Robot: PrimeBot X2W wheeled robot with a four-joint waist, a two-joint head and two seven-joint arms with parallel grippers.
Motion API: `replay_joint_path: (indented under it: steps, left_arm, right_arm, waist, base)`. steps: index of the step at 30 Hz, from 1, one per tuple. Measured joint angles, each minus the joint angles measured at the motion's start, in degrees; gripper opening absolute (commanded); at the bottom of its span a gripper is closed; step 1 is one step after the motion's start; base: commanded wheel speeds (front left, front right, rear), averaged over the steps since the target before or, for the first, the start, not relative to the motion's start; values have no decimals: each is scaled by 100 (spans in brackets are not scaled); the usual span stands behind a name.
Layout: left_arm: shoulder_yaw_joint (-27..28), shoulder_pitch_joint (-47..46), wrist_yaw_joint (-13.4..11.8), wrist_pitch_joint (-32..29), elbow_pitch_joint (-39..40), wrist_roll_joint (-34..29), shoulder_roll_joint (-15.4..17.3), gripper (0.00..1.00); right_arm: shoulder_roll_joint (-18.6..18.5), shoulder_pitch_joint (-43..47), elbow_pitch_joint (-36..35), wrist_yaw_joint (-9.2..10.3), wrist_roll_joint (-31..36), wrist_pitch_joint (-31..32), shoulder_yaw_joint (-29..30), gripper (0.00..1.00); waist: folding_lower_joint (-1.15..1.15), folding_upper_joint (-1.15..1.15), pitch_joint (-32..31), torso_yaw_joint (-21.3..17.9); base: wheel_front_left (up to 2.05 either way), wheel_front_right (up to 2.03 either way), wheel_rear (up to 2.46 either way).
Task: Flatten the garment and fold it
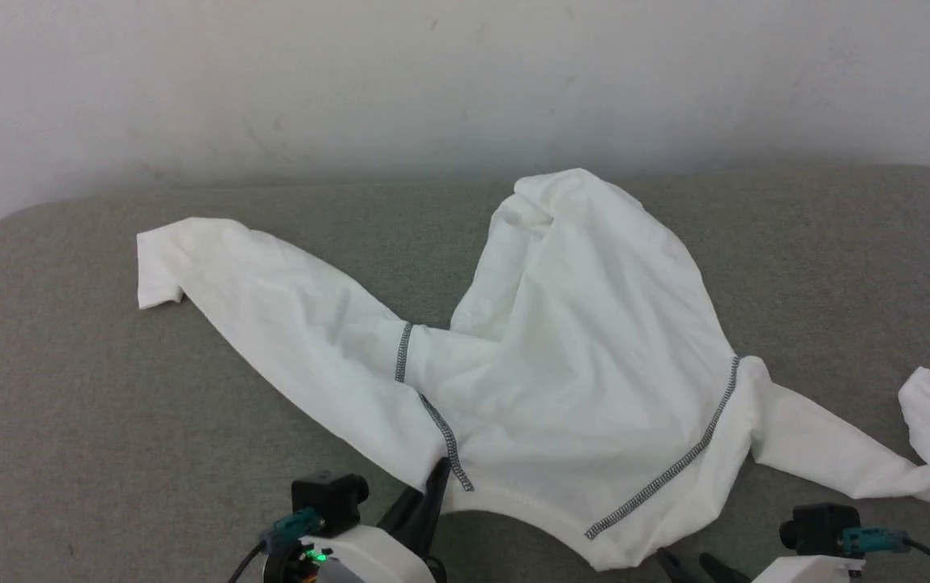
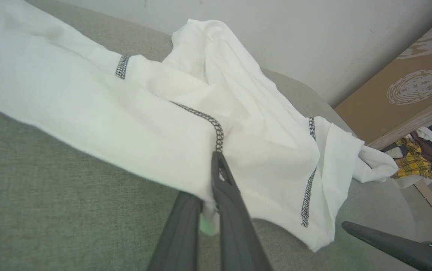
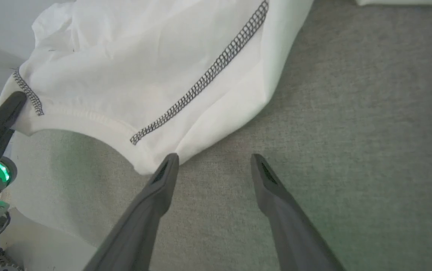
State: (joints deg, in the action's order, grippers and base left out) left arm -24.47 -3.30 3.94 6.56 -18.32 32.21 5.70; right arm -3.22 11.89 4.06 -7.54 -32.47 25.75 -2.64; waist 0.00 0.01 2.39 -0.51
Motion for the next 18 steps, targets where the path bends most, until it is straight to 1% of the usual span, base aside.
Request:
replay_joint_path:
  steps: [4, 11, 18]
  left_arm:
    - [-102, 68, -53, -97, 242, -55, 9, 0]
    - [-190, 91, -105, -210, 542, -85, 35, 0]
    - [-235, 91, -155, -305, 654, -90, 66, 0]
  right_arm:
    - [10, -258, 477, 0, -269, -12, 9, 100]
    - [11, -736, 1061, -2, -713, -300, -160, 100]
    - [19, -1159, 1550, -15, -770, -638, -277, 100]
  waist:
    - [0, 0, -21, 169]
    - [0, 0, 22, 381]
    - [0, 0, 159, 459]
  base:
    - [0, 0, 0]
    - [0, 0, 0]
    - [0, 0, 0]
